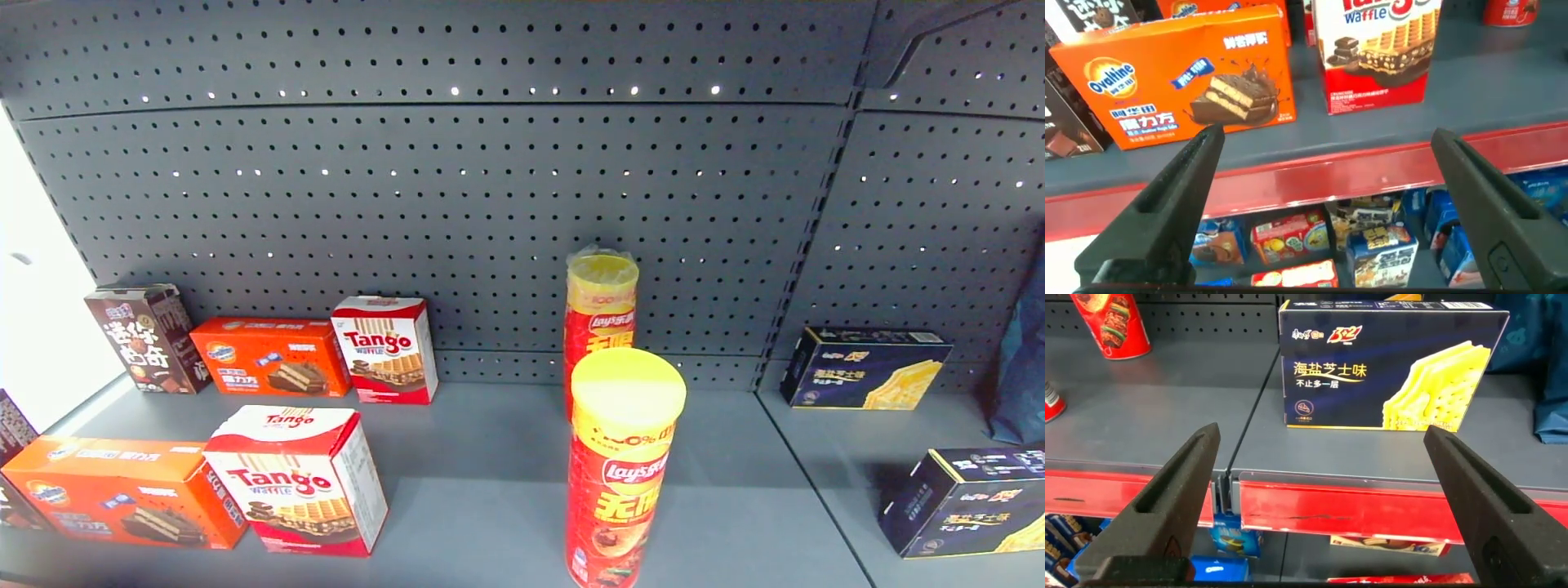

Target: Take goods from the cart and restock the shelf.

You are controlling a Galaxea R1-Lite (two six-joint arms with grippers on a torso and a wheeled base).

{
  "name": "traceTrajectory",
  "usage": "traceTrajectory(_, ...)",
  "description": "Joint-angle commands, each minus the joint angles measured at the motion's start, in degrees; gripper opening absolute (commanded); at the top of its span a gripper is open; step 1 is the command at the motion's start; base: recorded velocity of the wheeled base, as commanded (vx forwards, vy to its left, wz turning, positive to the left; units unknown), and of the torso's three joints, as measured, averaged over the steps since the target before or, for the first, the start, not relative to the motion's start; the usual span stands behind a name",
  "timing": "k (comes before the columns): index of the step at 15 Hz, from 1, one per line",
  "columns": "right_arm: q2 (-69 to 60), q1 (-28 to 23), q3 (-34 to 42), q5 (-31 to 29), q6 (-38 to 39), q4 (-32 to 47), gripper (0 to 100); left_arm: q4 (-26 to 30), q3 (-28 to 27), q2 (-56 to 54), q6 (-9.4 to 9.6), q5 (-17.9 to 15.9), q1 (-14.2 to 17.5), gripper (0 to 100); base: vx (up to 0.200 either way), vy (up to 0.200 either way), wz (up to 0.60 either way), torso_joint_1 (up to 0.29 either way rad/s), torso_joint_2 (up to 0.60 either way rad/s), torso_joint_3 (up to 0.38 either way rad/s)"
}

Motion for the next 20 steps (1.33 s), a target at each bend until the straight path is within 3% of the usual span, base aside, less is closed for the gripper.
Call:
traceTrajectory(1,0.1,-0.1,0.0,0.1,0.0,0.0,100,0.0,0.0,-0.7,-0.01,-0.1,0.0,100,0.0,0.0,0.0,0.0,0.0,0.0)
traceTrajectory(7,0.1,-0.1,0.0,0.4,-0.2,0.1,100,0.0,0.0,-0.7,-0.1,0.0,-0.1,100,0.0,0.0,0.0,0.0,0.0,0.0)
traceTrajectory(8,0.1,-0.1,0.0,0.3,-0.2,0.0,100,0.0,0.0,-0.7,-0.45,0.3,-0.1,100,0.0,0.0,0.0,0.0,0.0,0.0)
traceTrajectory(9,0.1,-0.1,0.0,0.3,-0.2,0.0,100,-0.1,0.0,-0.7,-2.21,2.6,-0.1,100,0.0,0.0,0.0,0.0,0.0,0.0)
traceTrajectory(11,0.1,-0.1,0.0,0.3,-0.5,0.1,100,-0.1,0.0,-0.7,-3.08,2.9,-0.1,100,0.0,0.0,0.0,0.0,0.0,0.0)
traceTrajectory(20,0.1,-0.1,0.0,0.4,-0.4,0.0,100,-0.1,0.0,-0.7,-3.0,3.0,0.0,100,0.0,0.0,-0.13,0.001,0.0,0.001)
